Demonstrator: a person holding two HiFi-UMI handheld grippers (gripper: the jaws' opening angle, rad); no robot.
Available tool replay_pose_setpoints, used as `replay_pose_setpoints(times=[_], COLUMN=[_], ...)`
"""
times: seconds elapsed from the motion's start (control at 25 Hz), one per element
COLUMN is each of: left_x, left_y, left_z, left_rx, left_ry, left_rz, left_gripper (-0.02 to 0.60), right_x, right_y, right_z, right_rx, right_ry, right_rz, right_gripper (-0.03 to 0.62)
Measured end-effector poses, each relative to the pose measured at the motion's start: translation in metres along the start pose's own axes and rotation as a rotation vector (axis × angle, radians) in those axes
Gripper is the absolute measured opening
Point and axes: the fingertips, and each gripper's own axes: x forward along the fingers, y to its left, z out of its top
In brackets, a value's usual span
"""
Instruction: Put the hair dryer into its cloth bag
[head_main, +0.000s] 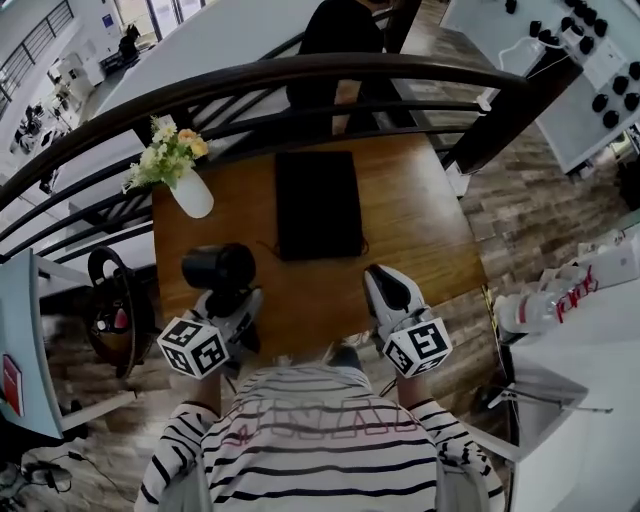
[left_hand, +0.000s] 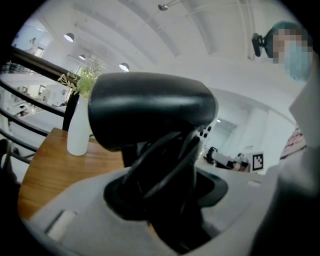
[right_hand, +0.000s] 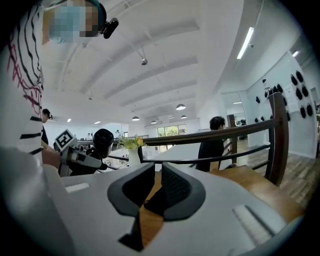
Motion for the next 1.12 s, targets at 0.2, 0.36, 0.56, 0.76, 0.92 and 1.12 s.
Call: replay_pose_setpoints(times=[0.2,0.36,0.56,0.76,0.92,1.12], left_x=[0.037,0.062,0.08,0.087,0.087,0.085], left_y=[-0.021,-0.026,-0.021,-0.015,-0.009,-0.002], left_z=[0.001,-0.006,-0.02,-0.035,-0.049,-0.06], left_rx=[-0.026,-0.035,-0.066,-0.083,-0.083,-0.07], left_ry=[-0.026,-0.024,-0.014,0.003,0.022,0.046], left_rz=[0.046,0.076,0.113,0.163,0.207,0.245], left_gripper=[0.228,0.227,0.227,0.225,0.225,0.225], right_x=[0.014,0.033,0.061,0.09,0.11,0.126], right_y=[-0.041,-0.062,-0.077,-0.085,-0.088,-0.088], right_z=[-0.021,-0.056,-0.109,-0.155,-0.186,-0.215], right_rx=[-0.118,-0.236,-0.408,-0.565,-0.716,-0.853], right_ry=[0.12,0.24,0.39,0.51,0.587,0.645], right_rz=[0.088,0.166,0.264,0.376,0.463,0.55], right_gripper=[0.08,0.111,0.137,0.14,0.14,0.14])
